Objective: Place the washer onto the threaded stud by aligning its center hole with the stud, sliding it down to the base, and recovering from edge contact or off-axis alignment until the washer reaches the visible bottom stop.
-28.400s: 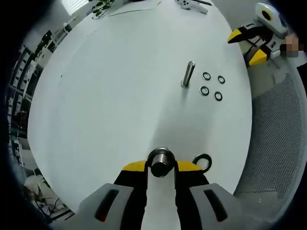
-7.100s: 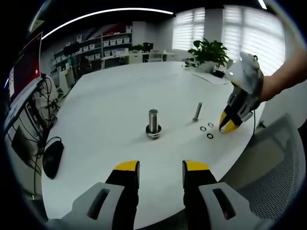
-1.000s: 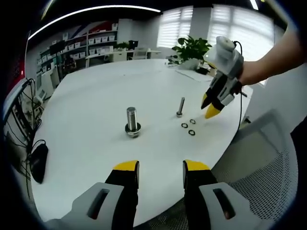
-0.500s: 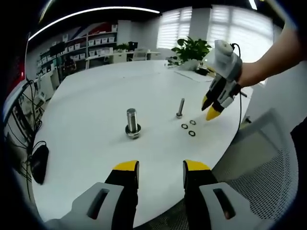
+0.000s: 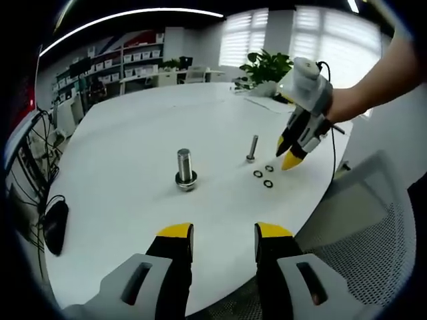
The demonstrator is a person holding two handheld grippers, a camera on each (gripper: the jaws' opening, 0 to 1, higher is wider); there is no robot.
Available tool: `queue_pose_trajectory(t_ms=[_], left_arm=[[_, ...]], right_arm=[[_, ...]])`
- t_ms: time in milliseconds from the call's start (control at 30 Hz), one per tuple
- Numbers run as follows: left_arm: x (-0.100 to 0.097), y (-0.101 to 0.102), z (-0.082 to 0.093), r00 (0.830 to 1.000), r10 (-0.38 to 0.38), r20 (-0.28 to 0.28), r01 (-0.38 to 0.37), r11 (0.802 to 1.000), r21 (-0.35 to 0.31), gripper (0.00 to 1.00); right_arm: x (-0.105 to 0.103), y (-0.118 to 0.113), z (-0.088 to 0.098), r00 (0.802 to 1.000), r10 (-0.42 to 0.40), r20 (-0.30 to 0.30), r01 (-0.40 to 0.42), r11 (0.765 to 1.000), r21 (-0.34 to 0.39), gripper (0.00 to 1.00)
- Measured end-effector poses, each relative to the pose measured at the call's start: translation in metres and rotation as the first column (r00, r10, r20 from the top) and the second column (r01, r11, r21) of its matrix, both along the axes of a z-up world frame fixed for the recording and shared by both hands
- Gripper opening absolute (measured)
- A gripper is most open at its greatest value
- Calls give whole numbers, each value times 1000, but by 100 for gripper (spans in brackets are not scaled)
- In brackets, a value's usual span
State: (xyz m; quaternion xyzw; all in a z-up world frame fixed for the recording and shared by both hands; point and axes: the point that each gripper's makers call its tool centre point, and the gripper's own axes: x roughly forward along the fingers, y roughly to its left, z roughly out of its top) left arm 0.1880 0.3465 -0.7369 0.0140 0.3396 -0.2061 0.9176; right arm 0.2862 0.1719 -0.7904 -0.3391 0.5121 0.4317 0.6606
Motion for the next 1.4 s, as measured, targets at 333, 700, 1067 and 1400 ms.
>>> queue_pose_trajectory(t_ms=[333, 700, 1067, 1400], left_arm=[[1, 0, 0, 1000, 2, -3, -2, 1000, -3, 35], [1, -1, 2, 1000, 3, 5, -3, 1000, -13, 35], [2, 1, 2, 1000, 14, 13, -14, 1000, -6, 35], [1, 0, 1, 1000, 9, 6, -9, 1000, -5, 35]], right_arm=[[2, 8, -4, 1000, 4, -10, -4, 1000, 7, 26], [5, 13, -9, 999, 53, -2, -53, 999, -7, 23], [-1, 21, -10, 984, 177, 21, -176, 984, -22, 16], [1, 20, -11, 983, 178, -49, -183, 976, -117, 15]])
